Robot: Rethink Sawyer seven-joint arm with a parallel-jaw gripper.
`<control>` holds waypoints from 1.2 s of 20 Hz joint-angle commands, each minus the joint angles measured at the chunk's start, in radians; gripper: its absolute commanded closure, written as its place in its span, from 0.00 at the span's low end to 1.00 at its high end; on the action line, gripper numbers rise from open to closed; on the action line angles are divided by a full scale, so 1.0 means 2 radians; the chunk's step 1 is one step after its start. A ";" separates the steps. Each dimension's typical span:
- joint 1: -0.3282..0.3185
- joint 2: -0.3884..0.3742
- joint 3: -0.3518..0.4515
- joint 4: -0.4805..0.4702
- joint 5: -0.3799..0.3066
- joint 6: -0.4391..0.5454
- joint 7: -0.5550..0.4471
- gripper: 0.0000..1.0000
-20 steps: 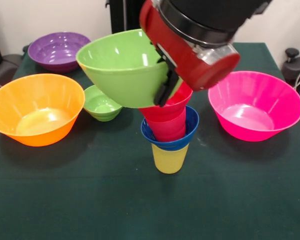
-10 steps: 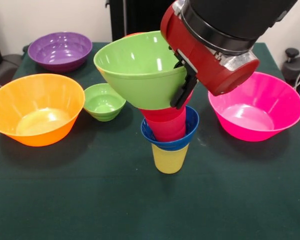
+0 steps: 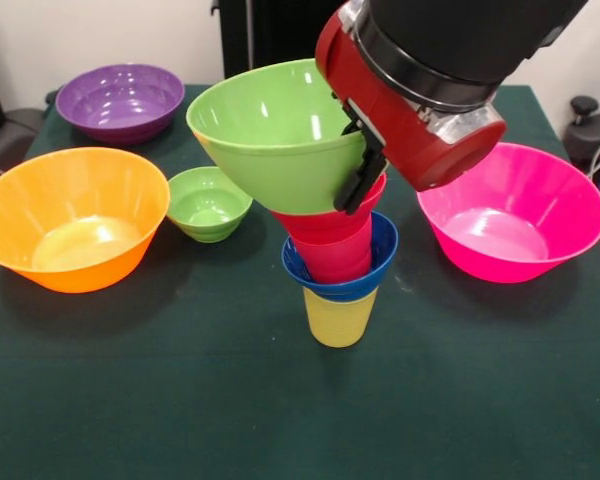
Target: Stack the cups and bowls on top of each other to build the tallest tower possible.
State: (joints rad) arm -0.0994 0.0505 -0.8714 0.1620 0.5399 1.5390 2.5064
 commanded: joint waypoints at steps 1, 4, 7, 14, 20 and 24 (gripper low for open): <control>0.024 -0.009 0.033 0.074 -0.037 0.012 -0.034 1.00; 0.032 -0.017 0.040 0.095 -0.044 0.001 -0.039 1.00; 0.040 -0.024 0.047 0.117 -0.048 -0.009 -0.045 1.00; 0.049 -0.024 0.045 0.126 -0.039 -0.007 -0.033 1.00; 0.054 -0.023 0.044 0.128 -0.038 -0.008 -0.028 1.00; 0.056 -0.027 0.045 0.137 -0.045 -0.015 -0.036 1.00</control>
State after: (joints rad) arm -0.0036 0.0188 -0.8628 0.3192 0.5401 1.5388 2.5064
